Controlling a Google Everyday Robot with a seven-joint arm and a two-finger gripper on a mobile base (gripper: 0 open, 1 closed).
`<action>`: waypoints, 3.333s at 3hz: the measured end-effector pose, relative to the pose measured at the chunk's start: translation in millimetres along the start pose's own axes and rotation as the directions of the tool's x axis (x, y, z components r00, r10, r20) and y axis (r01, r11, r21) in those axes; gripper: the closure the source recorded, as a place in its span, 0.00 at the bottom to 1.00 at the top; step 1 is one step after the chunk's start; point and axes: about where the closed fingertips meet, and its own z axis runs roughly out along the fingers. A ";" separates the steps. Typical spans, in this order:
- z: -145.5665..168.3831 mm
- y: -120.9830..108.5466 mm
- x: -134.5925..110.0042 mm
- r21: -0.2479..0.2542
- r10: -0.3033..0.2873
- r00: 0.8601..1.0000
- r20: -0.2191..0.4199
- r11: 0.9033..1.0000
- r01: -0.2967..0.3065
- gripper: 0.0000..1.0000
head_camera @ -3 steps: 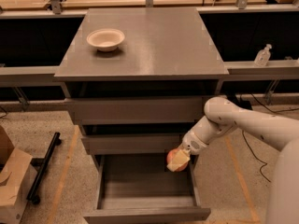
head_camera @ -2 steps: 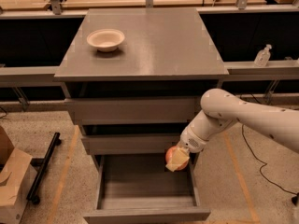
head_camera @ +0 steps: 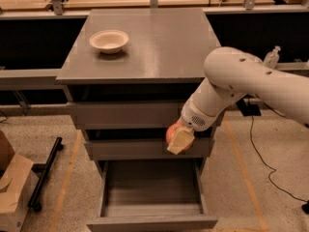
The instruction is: Pick apple from bottom drawer and place on counter
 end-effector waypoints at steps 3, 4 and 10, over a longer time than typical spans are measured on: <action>-51.5 -7.1 -25.8 0.113 -0.064 0.998 0.012 0.992 0.062 1.00; -92.4 -31.2 -45.7 0.155 -0.103 0.995 0.011 0.983 0.100 1.00; -173.4 -158.6 -138.8 0.323 -0.100 0.981 0.168 0.945 0.041 1.00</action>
Offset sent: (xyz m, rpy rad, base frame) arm -0.0052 0.0012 0.0256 -0.0080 -0.0823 -0.0203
